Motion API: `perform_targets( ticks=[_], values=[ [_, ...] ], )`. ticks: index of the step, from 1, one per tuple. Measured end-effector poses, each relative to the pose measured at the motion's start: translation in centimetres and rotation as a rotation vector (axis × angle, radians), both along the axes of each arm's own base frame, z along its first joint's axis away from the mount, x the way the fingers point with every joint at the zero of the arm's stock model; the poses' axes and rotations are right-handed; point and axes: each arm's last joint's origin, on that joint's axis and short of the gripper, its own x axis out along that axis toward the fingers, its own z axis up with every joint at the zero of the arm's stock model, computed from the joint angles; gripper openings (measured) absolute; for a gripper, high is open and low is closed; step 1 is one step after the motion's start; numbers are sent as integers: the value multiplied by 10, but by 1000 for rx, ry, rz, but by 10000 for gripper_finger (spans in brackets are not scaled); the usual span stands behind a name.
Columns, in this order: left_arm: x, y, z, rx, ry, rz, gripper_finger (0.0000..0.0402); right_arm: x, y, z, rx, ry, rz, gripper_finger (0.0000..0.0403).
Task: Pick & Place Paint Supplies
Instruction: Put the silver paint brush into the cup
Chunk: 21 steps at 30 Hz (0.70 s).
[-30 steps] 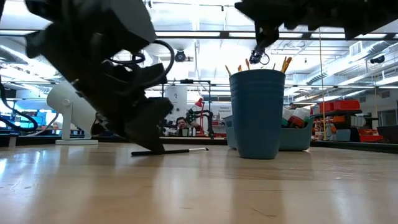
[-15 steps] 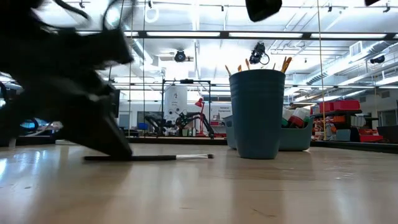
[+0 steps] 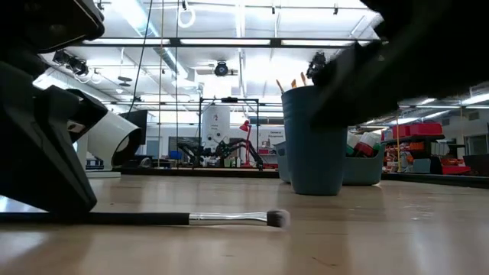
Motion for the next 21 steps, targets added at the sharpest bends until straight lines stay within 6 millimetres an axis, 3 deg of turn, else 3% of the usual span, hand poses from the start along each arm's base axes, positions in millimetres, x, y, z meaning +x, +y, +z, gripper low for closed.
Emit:
perform_targets(
  ticks=[10,21],
  values=[
    [9,5,2,-5,-33,19,3,-2,5,-46,-65,89,-80,153],
    [22,17,5,3,-52,30,3,5,-2,-46,-34,64,-131,153]
  ],
)
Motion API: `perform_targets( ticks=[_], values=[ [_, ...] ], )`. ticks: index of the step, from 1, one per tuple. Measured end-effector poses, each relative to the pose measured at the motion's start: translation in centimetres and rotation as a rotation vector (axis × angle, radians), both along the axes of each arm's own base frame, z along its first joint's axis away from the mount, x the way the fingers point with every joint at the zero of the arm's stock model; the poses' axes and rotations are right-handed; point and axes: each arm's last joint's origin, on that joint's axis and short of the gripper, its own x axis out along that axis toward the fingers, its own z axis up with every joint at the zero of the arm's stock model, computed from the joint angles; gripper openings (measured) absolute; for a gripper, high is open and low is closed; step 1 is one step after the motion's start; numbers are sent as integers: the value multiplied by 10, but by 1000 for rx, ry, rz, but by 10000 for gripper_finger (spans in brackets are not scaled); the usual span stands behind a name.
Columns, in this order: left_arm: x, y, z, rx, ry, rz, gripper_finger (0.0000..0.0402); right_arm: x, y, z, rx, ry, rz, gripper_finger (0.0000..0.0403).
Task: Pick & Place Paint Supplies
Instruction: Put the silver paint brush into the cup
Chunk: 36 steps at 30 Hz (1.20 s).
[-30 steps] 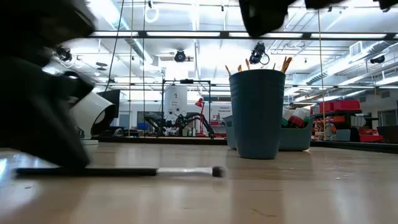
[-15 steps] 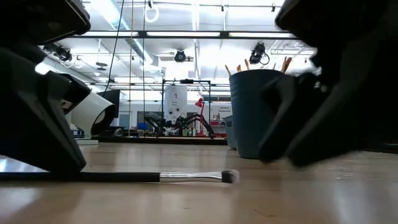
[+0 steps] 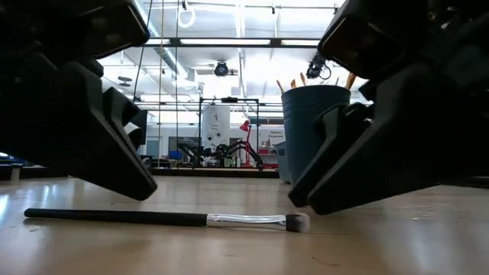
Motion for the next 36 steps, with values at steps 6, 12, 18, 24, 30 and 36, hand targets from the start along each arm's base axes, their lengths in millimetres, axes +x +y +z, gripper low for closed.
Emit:
perform_targets(
  ticks=[6,12,18,24,30,36],
  values=[
    [1,1,1,2,-4,6,4,-2,5,1,28,-5,29,153],
    [1,2,1,22,-19,20,4,0,8,6,48,-62,14,153],
    [2,2,3,31,-43,40,11,2,9,-1,63,-76,21,153],
    [3,1,3,25,-46,38,4,10,15,-21,53,-79,11,153],
    [4,0,5,18,-65,29,17,9,14,-26,19,-47,5,128],
    [4,0,6,22,-66,25,7,7,14,-27,12,-15,18,81]
  ],
)
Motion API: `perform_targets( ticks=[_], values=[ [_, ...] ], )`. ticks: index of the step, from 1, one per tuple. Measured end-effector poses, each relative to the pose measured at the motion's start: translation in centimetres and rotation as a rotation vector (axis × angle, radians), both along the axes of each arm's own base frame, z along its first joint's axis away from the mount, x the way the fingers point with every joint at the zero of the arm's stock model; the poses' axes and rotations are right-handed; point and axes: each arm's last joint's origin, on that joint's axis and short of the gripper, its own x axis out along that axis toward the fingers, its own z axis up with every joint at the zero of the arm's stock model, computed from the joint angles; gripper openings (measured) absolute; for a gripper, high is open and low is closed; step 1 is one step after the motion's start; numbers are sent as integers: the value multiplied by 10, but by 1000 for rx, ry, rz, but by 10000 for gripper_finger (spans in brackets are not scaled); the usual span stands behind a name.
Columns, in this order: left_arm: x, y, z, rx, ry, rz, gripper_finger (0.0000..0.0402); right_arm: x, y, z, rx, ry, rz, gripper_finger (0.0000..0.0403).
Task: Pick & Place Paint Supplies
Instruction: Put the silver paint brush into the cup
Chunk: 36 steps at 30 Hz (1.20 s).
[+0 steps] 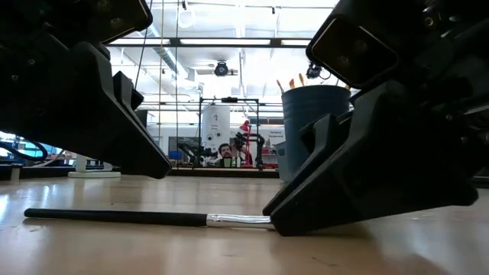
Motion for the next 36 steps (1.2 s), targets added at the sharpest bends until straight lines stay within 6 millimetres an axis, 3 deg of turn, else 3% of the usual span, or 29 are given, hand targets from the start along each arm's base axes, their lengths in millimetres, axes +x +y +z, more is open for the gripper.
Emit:
perform_targets(
  ticks=[8,11,16,23,27,31,36],
  values=[
    [0,0,0,4,-3,-4,19,-4,-2,11,-17,33,17,34],
    [1,-1,1,16,-13,-15,19,-7,-4,21,-50,56,44,9],
    [3,-1,16,104,-81,-28,6,-16,-12,43,-122,115,30,4],
    [-1,10,79,326,-258,76,19,-36,-29,118,-198,47,32,1],
    [-9,21,112,371,-341,223,21,-57,-42,165,-309,-26,153,1],
    [-15,29,130,377,-377,276,15,-79,-61,213,-470,-87,136,1],
    [-16,31,136,464,-359,241,12,-96,-82,262,-794,-14,167,0]
  ],
)
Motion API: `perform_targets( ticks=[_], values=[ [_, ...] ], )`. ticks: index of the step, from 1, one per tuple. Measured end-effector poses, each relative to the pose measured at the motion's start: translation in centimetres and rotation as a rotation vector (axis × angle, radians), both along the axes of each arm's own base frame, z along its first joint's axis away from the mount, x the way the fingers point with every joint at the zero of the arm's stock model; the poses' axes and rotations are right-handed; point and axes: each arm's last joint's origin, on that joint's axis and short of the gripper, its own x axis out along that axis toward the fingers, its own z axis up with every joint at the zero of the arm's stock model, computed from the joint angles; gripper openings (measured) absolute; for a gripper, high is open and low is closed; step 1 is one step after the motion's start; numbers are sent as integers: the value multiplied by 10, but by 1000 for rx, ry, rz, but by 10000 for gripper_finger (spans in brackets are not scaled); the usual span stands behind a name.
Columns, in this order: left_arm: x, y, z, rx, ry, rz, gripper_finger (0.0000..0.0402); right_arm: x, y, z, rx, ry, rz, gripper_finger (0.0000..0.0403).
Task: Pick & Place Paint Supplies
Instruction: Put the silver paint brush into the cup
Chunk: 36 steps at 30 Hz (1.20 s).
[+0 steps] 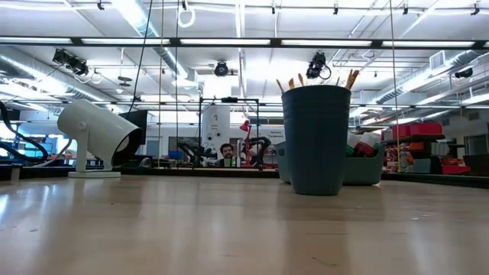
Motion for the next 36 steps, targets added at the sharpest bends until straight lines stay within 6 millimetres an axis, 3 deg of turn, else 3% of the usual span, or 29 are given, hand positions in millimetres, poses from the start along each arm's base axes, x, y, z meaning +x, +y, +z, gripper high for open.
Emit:
perform_targets(
  ticks=[4,10,17,26,36],
  values=[
    [2,3,0,67,26,26,15,-2,-15,32,-184,89,53,0],
    [4,9,5,81,-21,148,10,-6,-34,51,-340,191,97,0],
    [6,16,7,155,-4,259,14,-2,-44,38,-467,337,185,0],
    [13,28,7,109,-37,313,12,9,-39,6,-617,513,337,0],
    [16,32,7,97,-45,328,17,23,-34,-31,-715,620,370,0]
  ],
)
